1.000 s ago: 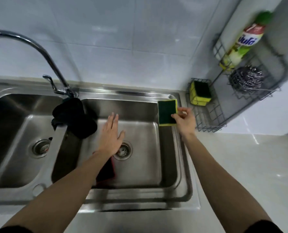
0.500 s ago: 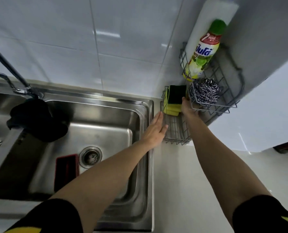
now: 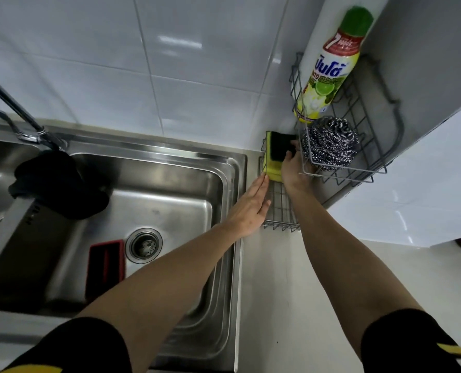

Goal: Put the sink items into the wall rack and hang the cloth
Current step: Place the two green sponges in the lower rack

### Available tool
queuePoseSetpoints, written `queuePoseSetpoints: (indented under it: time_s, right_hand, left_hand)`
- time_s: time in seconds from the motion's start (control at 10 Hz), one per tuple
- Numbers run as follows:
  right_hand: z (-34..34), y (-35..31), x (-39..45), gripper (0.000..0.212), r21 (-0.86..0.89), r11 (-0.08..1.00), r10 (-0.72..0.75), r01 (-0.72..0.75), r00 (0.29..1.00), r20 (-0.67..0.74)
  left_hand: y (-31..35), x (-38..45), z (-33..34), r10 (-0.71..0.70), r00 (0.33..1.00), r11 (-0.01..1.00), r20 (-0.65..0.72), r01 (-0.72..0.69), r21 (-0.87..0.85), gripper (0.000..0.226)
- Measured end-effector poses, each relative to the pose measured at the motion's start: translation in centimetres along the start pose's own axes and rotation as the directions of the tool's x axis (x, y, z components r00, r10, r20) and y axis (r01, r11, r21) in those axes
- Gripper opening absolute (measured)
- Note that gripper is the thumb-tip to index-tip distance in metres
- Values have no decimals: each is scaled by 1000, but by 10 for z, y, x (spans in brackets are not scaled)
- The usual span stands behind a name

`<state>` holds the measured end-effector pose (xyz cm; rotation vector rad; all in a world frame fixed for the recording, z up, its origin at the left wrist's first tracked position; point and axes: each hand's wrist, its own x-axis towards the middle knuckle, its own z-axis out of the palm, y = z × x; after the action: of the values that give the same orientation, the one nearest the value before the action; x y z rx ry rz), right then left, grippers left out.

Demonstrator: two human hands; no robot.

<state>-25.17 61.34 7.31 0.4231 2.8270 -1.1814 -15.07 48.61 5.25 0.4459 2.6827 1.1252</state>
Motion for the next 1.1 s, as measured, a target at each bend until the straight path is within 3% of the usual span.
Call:
queuePoseSetpoints:
  time_s: [0.2, 0.4, 0.5, 0.6, 0.7, 0.8, 0.9, 1.0, 1.1]
  right_hand:
    - [-14, 7, -6, 47, -187, 981, -18, 40, 993, 117]
    - [-15, 5, 1, 62, -194, 980, -27, 49, 993, 116]
    - [-15, 1, 0, 68, -216, 976, 55, -21, 986, 155]
    - [-19, 2, -3, 63, -211, 977, 13, 16, 991, 133]
    - [-22, -5, -16, 50, -59, 986, -153, 156, 986, 60]
    - [-22, -19, -32, 41, -104, 959, -266, 262, 964, -18]
    - [-5, -43, -65, 24, -231, 853, -500, 468, 860, -104]
    - [20, -59, -95, 17, -193, 817, -561, 544, 826, -48]
    - [75, -71, -138, 15, -103, 857, -492, 504, 862, 121]
  left_hand:
    - [-1, -1, -3, 23, 1000, 1000, 3, -23, 15, 61]
    - [-3, 0, -5, 30, 999, 999, 18, -31, 41, 62]
    - [-4, 0, -7, 41, 999, 996, 31, -43, 73, 62]
    - [-7, -1, -10, 54, 998, 994, 32, -57, 98, 63]
    - [-13, -12, -19, 75, 997, 992, 24, -77, 97, 62]
    - [-22, -24, -31, 69, 998, 994, -1, -68, 81, 61]
    - [-52, -55, -58, 21, 996, 996, -82, -13, 89, 61]
    - [-82, -86, -80, -39, 990, 993, -134, 54, 104, 59]
    - [-135, -140, -113, -109, 980, 975, -169, 138, 174, 57]
